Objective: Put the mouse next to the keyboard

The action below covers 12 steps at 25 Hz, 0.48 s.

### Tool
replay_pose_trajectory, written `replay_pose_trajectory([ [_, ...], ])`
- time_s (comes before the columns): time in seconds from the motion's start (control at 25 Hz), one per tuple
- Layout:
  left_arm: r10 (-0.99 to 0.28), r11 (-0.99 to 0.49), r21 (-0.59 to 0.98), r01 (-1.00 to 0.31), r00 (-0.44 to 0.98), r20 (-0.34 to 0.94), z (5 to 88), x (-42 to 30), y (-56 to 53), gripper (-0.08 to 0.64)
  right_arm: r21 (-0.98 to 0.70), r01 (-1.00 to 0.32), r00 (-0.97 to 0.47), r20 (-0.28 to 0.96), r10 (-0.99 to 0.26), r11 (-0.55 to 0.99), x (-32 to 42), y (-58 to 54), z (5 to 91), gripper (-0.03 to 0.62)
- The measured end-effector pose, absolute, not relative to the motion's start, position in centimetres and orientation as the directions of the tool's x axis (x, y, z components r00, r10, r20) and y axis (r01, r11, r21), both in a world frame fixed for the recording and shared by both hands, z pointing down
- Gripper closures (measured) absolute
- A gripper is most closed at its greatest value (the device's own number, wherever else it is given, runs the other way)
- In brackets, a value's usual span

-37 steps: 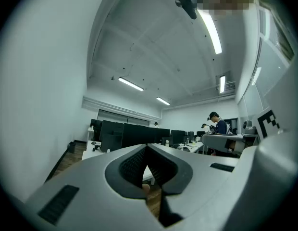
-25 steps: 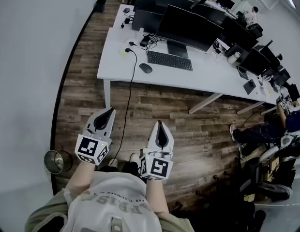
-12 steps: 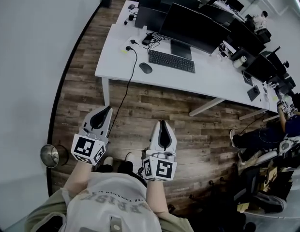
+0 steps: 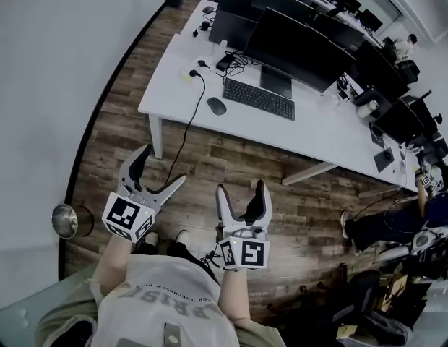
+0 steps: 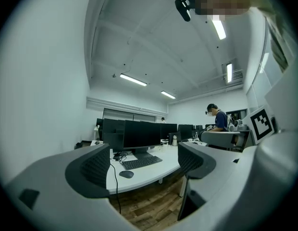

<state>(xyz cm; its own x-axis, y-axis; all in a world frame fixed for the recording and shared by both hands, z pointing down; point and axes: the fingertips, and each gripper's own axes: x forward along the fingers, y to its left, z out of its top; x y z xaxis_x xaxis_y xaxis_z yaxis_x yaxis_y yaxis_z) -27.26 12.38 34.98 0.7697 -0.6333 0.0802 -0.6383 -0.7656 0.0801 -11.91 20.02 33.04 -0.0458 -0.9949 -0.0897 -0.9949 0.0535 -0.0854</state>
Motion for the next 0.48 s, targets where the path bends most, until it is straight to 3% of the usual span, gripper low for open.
replay_pose_trajectory([
  [0.48, -0.687, -0.715, 0.076, -0.695, 0.718, 0.112, 35.9, -23.4, 11.0, 0.132, -0.089, -0.989, -0.107, -0.089, -0.990, 0.115, -7.3, 17.3, 33.8, 0.186],
])
